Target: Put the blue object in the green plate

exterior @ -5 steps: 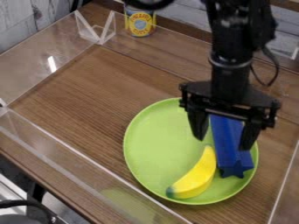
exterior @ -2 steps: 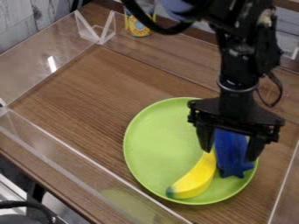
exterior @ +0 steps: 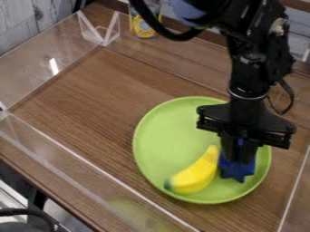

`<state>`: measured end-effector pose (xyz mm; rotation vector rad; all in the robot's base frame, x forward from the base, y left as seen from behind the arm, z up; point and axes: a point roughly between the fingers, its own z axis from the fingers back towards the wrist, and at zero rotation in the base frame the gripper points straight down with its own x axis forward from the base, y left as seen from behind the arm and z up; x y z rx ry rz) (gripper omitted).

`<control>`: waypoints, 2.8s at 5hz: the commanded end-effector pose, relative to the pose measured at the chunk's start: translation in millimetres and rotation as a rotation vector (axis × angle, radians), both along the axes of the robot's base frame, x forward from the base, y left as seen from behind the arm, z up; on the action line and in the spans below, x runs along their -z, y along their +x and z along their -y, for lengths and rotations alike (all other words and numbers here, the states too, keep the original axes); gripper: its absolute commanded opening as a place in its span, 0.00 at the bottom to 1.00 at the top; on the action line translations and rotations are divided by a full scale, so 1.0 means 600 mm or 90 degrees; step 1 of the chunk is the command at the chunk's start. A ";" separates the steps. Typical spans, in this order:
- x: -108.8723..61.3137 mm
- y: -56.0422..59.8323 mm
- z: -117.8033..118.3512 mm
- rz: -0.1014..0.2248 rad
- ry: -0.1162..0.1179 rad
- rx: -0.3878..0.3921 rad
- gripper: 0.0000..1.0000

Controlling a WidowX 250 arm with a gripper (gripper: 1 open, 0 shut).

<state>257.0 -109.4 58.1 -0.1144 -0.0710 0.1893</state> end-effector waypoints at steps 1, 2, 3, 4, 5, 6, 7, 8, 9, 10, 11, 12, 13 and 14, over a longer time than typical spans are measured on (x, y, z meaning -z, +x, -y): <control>-0.012 0.005 0.008 0.019 -0.008 0.007 1.00; -0.013 0.002 0.012 0.018 -0.010 0.007 1.00; -0.007 0.002 0.014 0.018 -0.009 0.005 1.00; 0.001 0.004 0.015 0.019 -0.007 0.005 1.00; 0.007 0.005 0.016 0.020 -0.004 0.004 1.00; 0.012 0.007 0.018 0.020 -0.002 0.003 1.00; 0.018 0.008 0.019 0.020 0.000 0.003 1.00; 0.023 0.010 0.020 0.020 0.001 0.002 1.00; 0.027 0.010 0.022 0.021 0.003 0.001 1.00; 0.029 0.010 0.023 0.021 0.004 0.000 1.00; 0.031 0.009 0.024 0.021 0.005 -0.001 1.00; 0.019 0.010 0.023 0.022 -0.002 -0.004 1.00; 0.007 0.010 0.022 0.023 -0.010 -0.006 1.00; -0.005 0.011 0.020 0.024 -0.017 -0.009 1.00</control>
